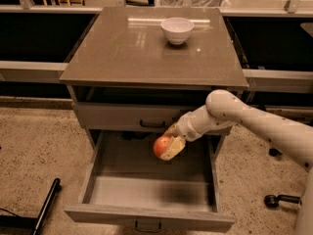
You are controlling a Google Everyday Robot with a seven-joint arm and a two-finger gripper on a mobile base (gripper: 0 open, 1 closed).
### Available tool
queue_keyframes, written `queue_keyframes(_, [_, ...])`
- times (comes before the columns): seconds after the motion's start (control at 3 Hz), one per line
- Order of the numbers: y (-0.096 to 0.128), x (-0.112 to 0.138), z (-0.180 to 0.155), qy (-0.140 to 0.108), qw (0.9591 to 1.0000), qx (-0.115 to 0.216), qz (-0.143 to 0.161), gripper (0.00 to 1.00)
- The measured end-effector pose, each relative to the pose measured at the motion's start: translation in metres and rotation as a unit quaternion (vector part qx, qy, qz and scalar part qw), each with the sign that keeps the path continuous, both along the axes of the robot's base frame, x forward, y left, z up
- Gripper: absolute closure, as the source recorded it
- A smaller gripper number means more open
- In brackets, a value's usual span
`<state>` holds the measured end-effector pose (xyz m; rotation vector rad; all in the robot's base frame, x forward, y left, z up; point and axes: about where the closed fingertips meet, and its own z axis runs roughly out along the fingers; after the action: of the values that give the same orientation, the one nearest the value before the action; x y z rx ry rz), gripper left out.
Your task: Place apple into middle drawer
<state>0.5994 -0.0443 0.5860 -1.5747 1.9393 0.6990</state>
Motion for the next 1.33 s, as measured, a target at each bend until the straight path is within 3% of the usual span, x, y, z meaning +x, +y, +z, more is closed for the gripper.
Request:
queue_keyframes(0.33, [-0.002, 0.004, -0.064, 0.019, 0.9997, -0.004, -0.013, 1.00])
queue_keyframes(0.67, [-0.001, 0.005, -0.112, 0.022, 0.9996, -0.006, -0.016, 1.00])
queue_keyframes(1.0, [0.003, 0.007, -0.147, 0.010, 0.9998, -0.008, -0.013, 0.96])
queue_keyframes(1.33, [0.003, 0.007, -0.147, 0.011, 0.9998, -0.008, -0.013, 0.73])
